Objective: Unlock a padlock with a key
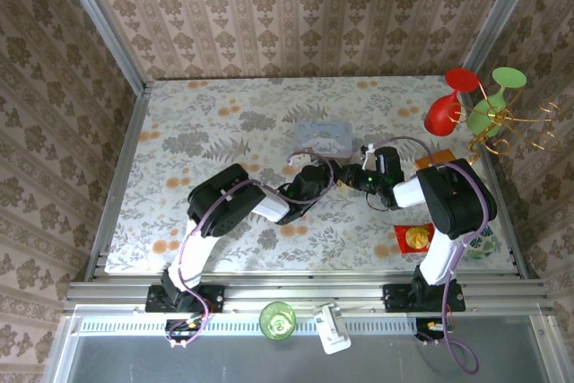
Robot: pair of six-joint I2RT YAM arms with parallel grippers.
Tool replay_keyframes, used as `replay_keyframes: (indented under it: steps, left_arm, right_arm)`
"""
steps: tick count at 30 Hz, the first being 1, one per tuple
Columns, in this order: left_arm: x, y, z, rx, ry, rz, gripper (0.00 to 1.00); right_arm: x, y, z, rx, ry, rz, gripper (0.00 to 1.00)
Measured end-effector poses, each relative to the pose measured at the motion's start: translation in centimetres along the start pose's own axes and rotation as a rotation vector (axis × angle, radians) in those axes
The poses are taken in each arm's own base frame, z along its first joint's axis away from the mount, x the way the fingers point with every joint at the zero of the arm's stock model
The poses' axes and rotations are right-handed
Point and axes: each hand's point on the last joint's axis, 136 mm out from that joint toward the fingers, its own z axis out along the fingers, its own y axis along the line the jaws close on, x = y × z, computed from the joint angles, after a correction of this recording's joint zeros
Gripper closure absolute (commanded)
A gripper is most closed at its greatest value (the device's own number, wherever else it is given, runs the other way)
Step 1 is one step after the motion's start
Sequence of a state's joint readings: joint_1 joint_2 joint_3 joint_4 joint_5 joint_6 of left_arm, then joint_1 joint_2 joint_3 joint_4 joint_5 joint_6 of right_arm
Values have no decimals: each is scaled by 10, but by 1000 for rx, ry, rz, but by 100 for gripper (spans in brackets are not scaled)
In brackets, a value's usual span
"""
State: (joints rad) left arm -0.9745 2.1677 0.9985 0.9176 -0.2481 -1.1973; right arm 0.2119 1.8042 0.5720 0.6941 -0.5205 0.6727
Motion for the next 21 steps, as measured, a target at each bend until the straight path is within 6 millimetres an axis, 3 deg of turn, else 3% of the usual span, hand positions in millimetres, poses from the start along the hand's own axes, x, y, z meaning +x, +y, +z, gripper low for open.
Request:
replay_keyframes:
  steps: [1, 10, 15, 18, 21]
  left_arm:
    - [1, 3, 0, -2, 3, -3, 77]
    - [1, 7, -2, 18, 26, 5, 92]
    - [0, 7, -7, 34, 51, -5, 93]
    - [-2, 9, -11, 37, 66, -8, 93]
    - [-3, 11, -15, 41, 83, -19, 93]
  right_arm:
    - [3, 0, -1, -11, 2, 14, 85]
    - [9, 1, -9, -59, 13, 79, 82]
    - [2, 9, -30, 12, -30, -17, 67]
    - [-3, 17, -43, 48, -76, -110, 66]
    - [10, 19, -36, 97, -34, -187, 66]
